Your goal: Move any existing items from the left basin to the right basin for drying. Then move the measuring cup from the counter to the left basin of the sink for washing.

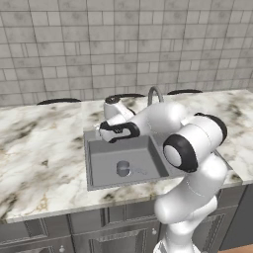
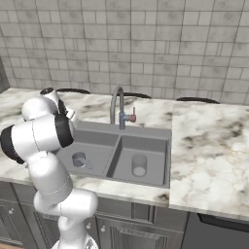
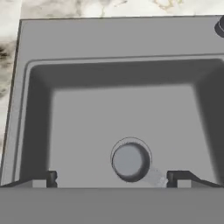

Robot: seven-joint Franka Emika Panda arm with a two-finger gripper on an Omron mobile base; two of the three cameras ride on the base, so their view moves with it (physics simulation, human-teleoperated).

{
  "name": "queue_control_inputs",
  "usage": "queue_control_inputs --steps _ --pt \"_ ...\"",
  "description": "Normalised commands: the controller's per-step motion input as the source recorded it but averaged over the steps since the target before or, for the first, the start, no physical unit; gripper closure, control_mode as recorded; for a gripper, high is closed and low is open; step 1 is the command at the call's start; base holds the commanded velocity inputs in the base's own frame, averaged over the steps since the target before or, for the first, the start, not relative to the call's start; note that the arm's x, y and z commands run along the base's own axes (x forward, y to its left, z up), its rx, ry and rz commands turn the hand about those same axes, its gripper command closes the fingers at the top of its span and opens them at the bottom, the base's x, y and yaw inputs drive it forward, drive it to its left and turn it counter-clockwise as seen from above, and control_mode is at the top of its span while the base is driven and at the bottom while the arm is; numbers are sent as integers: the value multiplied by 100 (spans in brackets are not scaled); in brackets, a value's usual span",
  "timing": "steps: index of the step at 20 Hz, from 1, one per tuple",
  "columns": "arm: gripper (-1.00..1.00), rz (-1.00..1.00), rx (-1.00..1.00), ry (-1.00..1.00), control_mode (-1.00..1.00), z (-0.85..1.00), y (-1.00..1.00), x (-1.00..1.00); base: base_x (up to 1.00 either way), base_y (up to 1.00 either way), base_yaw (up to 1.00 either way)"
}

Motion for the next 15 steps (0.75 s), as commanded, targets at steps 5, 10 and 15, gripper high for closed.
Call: queue_control_inputs --steps 5,10,15 --pt "-100 0 0 -1 -100 49 9 -21 0 0 0" --pt "-100 0 0 0 -100 51 10 -27 0 0 0" --pt "-100 0 0 0 -100 52 9 -29 0 0 0"
